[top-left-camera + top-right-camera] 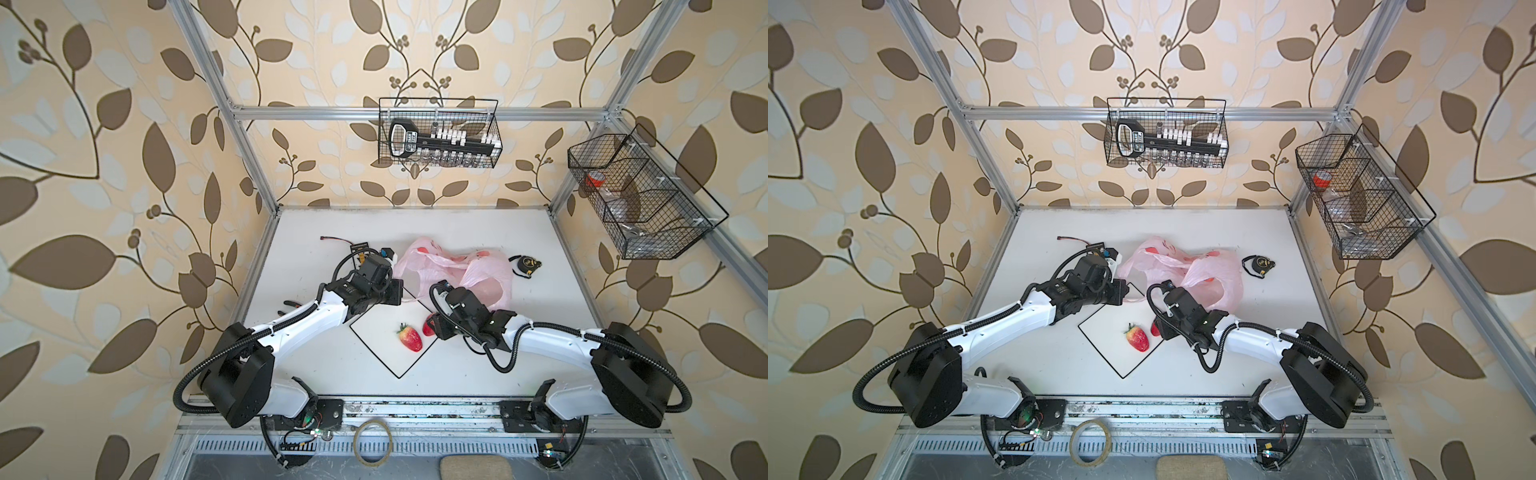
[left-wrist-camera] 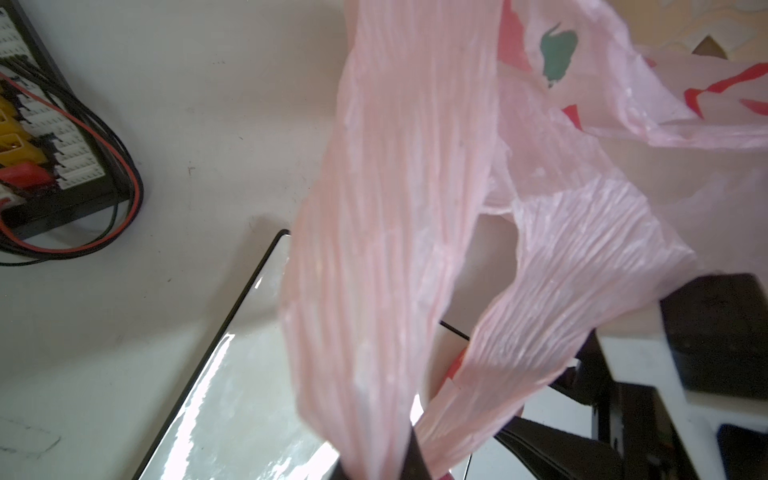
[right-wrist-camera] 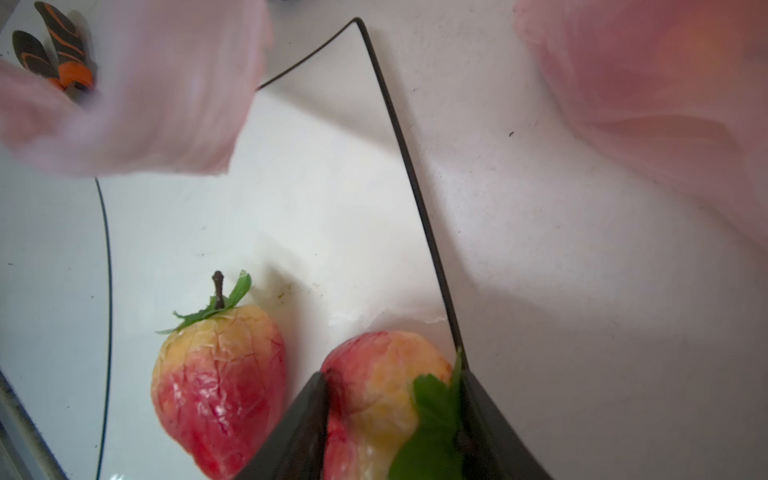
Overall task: Take the fake fruits out of the plastic bag
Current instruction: 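Open the right gripper to drop the strawberry onto the white board, then move the right gripper back to the bag mouth while the left holds the bag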
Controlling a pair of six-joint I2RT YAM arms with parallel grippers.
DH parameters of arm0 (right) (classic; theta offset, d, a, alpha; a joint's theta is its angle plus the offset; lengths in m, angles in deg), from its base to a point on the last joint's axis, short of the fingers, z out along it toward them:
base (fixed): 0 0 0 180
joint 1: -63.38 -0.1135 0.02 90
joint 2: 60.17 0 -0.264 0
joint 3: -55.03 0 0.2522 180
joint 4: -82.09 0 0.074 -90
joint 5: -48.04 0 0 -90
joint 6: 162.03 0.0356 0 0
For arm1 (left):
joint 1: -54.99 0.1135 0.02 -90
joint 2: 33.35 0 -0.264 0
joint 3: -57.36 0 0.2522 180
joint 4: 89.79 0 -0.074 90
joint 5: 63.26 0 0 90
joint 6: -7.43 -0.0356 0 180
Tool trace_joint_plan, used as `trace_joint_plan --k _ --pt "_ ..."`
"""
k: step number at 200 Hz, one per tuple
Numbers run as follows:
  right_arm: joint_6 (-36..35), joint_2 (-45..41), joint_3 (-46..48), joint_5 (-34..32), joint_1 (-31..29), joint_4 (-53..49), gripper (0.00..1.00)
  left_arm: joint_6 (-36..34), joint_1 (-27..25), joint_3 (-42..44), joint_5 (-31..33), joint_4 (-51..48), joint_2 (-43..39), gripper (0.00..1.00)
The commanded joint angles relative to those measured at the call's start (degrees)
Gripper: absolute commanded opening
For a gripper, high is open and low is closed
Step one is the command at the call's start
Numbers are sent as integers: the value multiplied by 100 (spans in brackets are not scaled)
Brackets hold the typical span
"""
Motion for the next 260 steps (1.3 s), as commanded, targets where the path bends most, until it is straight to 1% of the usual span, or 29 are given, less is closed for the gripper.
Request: trace_joint_plan --k 1,31,73,92,121,133,145,161,170,188,212,229,260 --pt "95 -11 6 34 -1 127 58 -92 22 -143 -56 39 -239 0" --pt "80 -354 77 -84 0 -9 69 -87 22 -130 -60 57 -263 0" --pt "44 -926 248 -274 2 -146 72 -61 22 -131 -80 101 -258 0" --pt "3 -1263 312 -300 2 -179 73 -63 27 -127 -101 101 -263 0" --pt "-185 -1854 314 -205 5 -252 71 -69 22 -137 -138 117 -258 0" --pt "-247 -2082 285 -90 2 -240 70 -62 26 -134 -152 127 -250 0" --pt "-283 -2243 255 235 0 -106 70 -45 29 -131 -169 157 -241 0" --pt "-291 -2297 98 570 2 -63 68 -43 22 -140 -199 171 -225 0" --pt "-281 -2296 -15 590 2 -104 66 -43 22 -138 -204 162 -235 0" --pt "-219 -2287 -244 335 -1 -208 63 -38 22 -106 -206 168 -288 0" --pt "-62 -2272 -426 -489 9 -368 52 -79 23 -70 -261 162 -345 0" --pt "48 -2269 -503 -1011 31 -489 49 -122 22 -67 -324 137 -368 0" --pt "354 -2395 -540 -1554 217 -745 42 -183 20 -67 -448 127 -390 0"
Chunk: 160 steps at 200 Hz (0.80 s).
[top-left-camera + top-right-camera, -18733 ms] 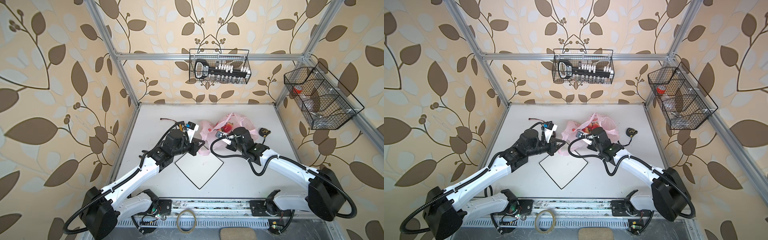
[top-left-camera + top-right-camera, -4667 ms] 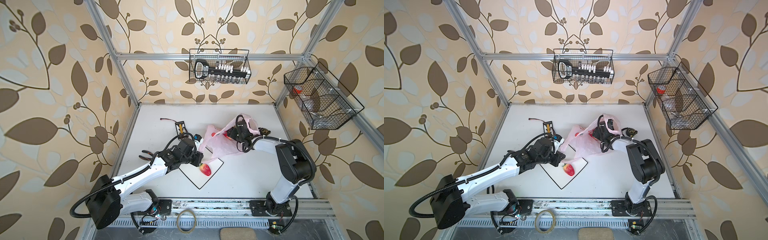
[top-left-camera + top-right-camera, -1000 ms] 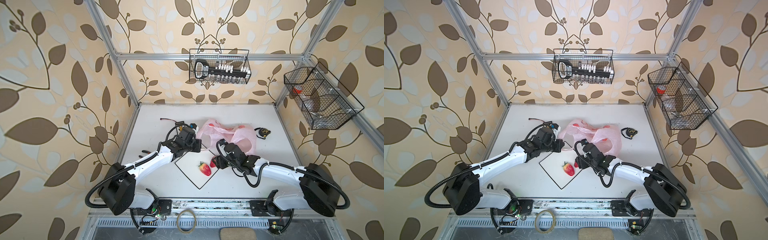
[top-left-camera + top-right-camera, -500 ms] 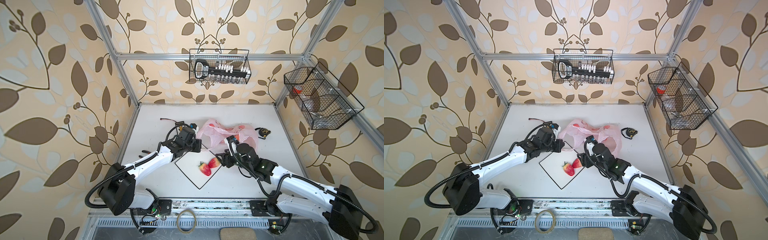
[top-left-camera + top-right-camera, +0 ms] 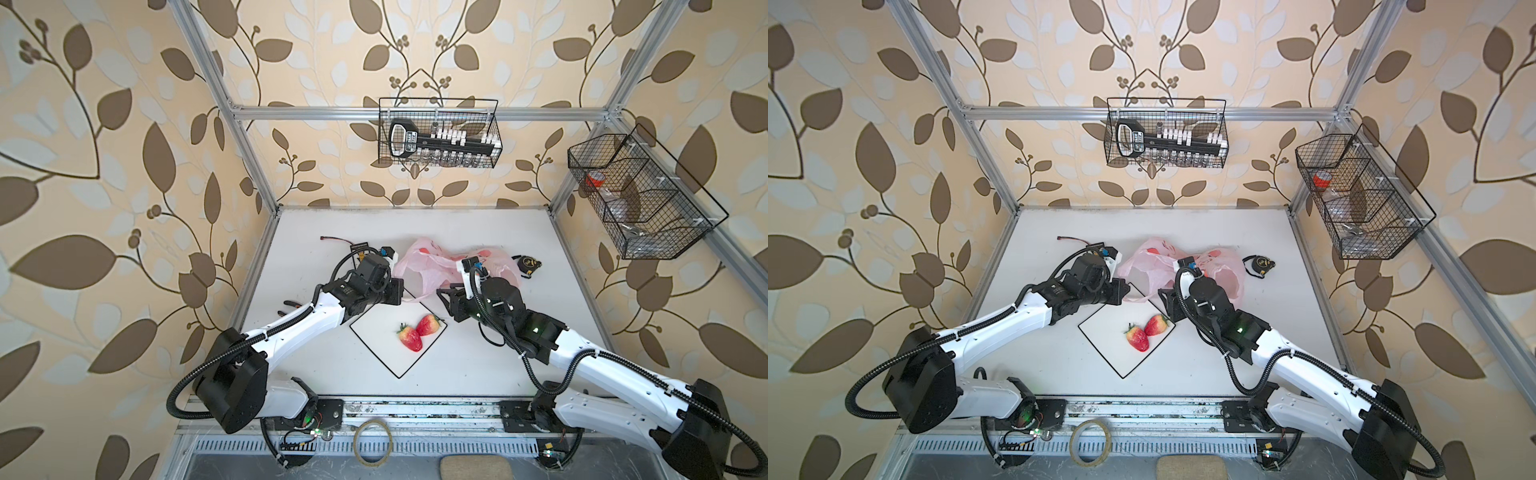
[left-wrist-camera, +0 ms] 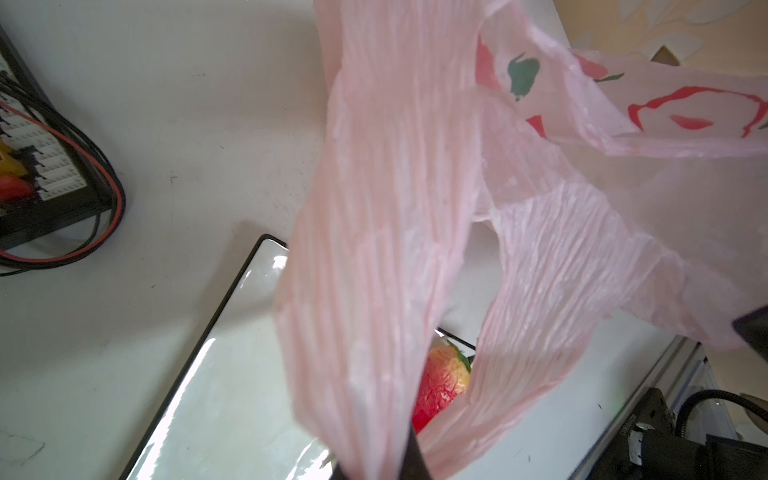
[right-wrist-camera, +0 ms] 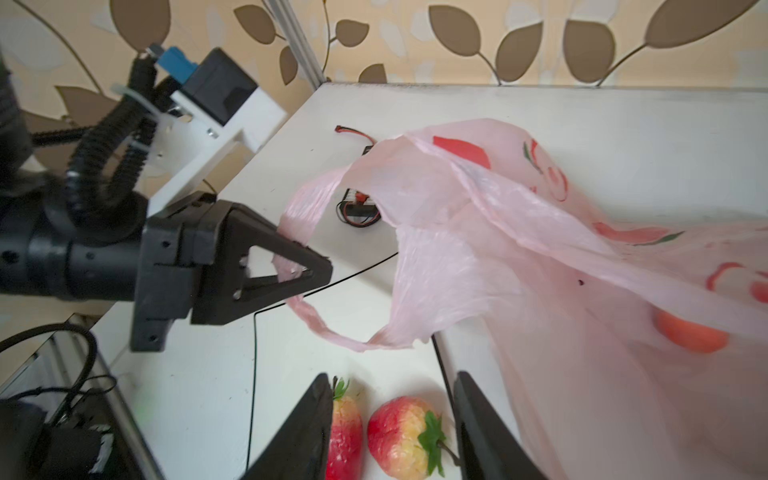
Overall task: Take the fake fruits out of the plastic bag
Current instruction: 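Move the right gripper back to the bag mouth while the left holds the bag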
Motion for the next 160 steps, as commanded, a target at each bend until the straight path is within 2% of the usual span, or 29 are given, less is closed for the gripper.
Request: trace_joint_plan --k 1,41,81,117,144,160 --pt "299 -121 -154 -752 151 -389 42 -162 21 -64 -210 118 -213 0" --pt "640 -398 18 -1102 539 -728 39 -231 17 -6 -394 197 -283 0" --pt "826 -511 107 -995 661 -771 39 -396 -13 44 -514 91 -401 0" --pt "863 -283 208 -1057 803 -821 36 -604 -52 97 -618 -121 -592 0" --pt "474 59 244 -962 838 -754 36 -738 -75 141 -765 -323 -721 0" --pt "-68 247 261 -736 837 -631 36 -811 -78 182 -794 -443 -783 0"
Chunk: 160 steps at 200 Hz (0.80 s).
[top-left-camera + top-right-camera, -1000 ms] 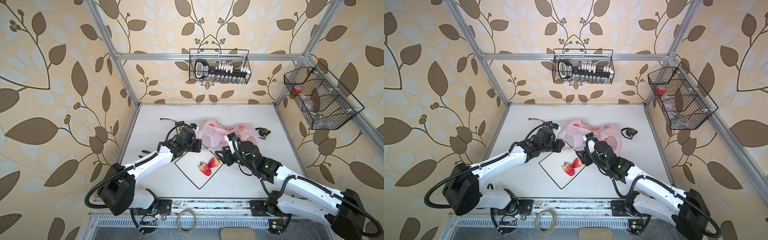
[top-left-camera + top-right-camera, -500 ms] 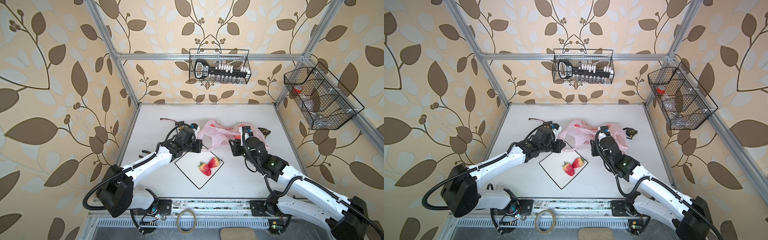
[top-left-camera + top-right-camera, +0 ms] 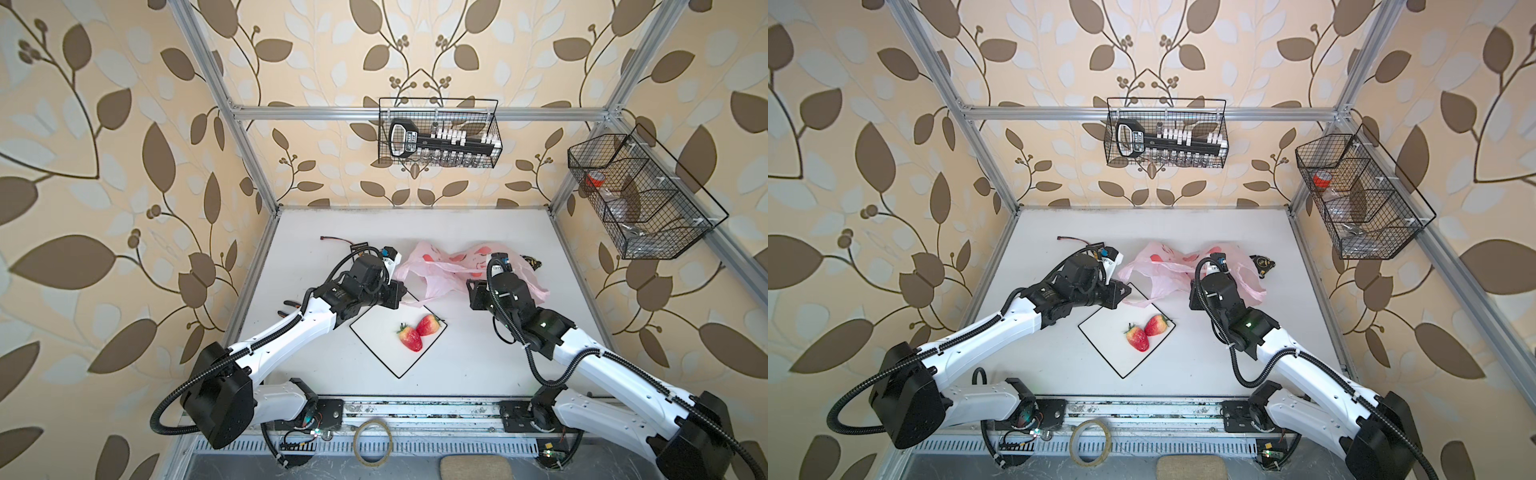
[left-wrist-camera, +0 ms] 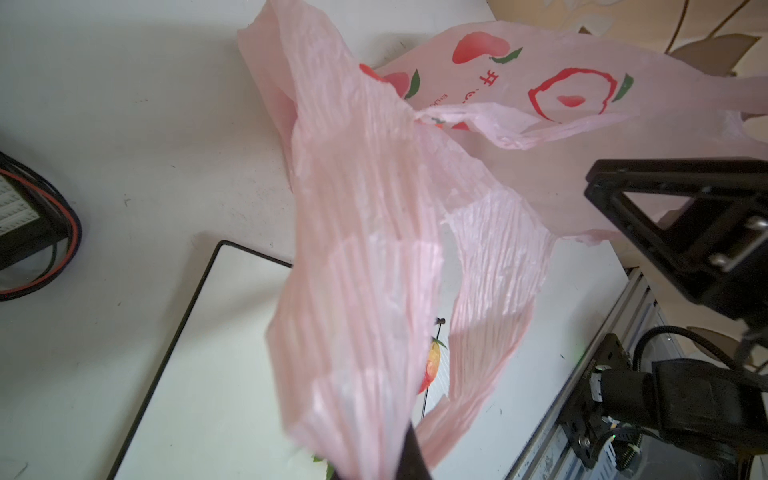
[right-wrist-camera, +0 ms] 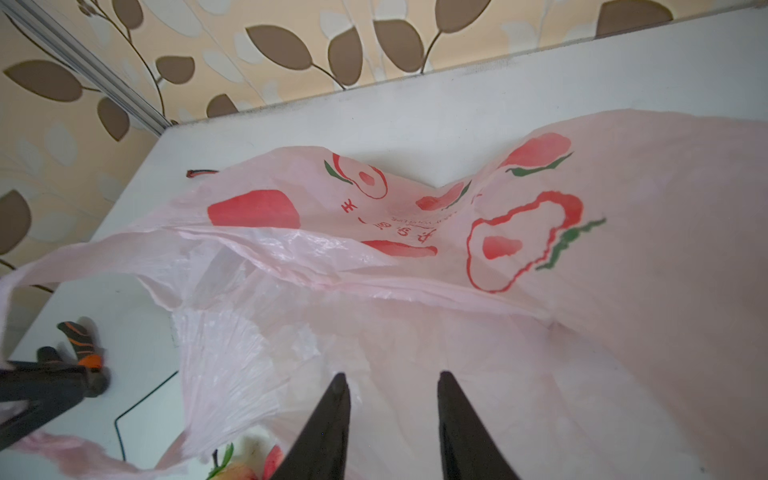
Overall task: Take the fake fruits out of the plastic bag
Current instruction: 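Move the right gripper back to the bag mouth while the left holds the bag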
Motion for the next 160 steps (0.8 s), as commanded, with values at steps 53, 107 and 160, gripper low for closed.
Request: trace_joint_plan --k 53,107,160 --pt "-2610 984 -320 958 8 194 38 -345 -81 9 -180 -395 -273 0" --pt "-4974 1921 -627 -536 -353 605 40 -432 -79 -89 -117 -639 -375 0" --pt "-6832 2606 -839 -1050 -398 576 40 -457 -86 -173 11 -630 -405 0"
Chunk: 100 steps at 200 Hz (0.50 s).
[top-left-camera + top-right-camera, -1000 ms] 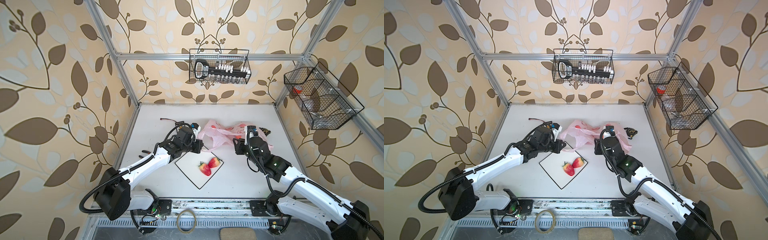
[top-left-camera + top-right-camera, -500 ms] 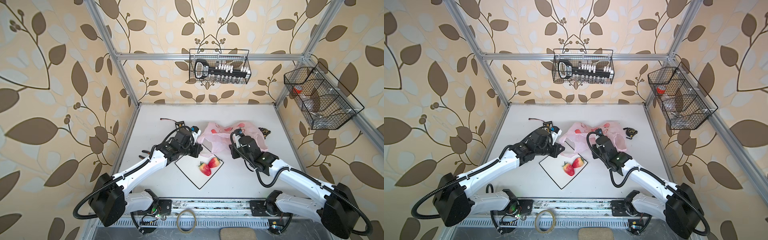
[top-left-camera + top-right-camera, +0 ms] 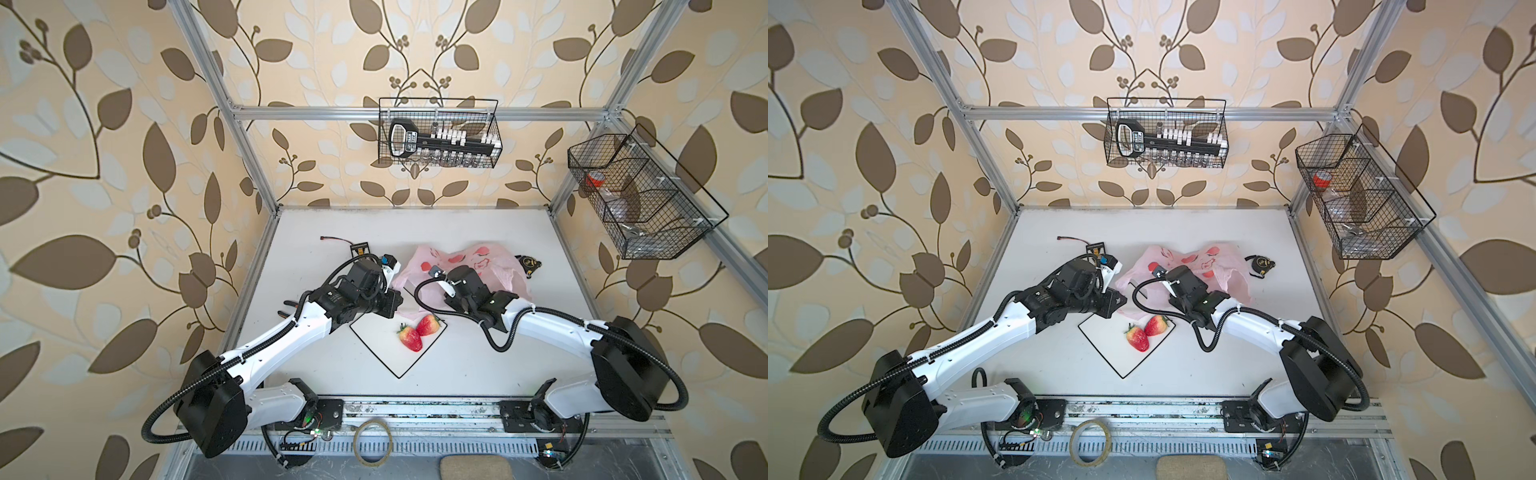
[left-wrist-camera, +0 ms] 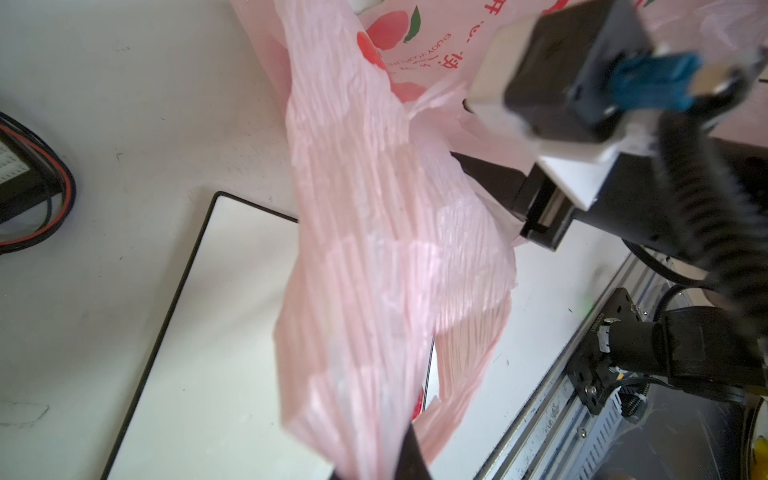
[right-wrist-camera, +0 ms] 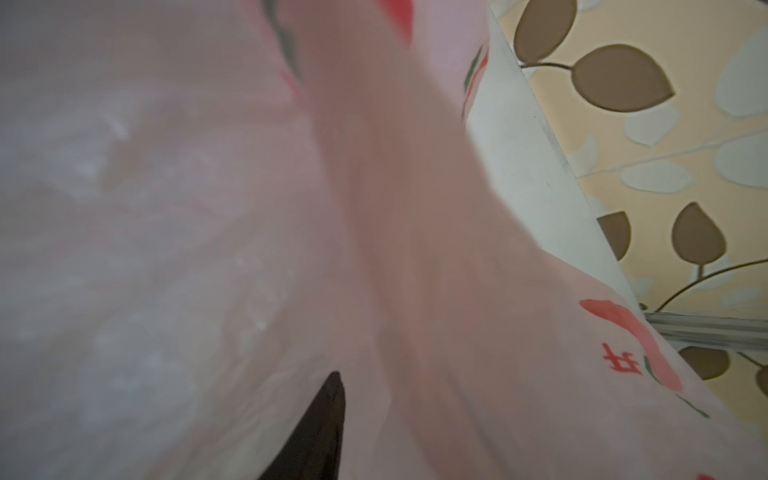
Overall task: Take the fake fruits out of the plastic bag
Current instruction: 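Move the right gripper back to the bag mouth while the left holds the bag, then lower the right gripper into the bag and grasp a third fake strawberry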
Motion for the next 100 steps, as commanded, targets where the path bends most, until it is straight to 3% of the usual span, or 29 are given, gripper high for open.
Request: trace_joint_plan --k 1,31,69,100 --pt "-1184 22 -106 -267 -53 27 40 -181 -44 -236 103 -18 -173 0" --pt "-1498 0 66 -423 -54 227 41 -184 -44 -340 213 15 -173 0" --pt "-1787 307 98 -1387 -55 344 43 -201 -42 -433 318 18 -173 0" --pt "-1496 354 39 -1495 135 352 44 -226 -42 -415 359 17 -315 0"
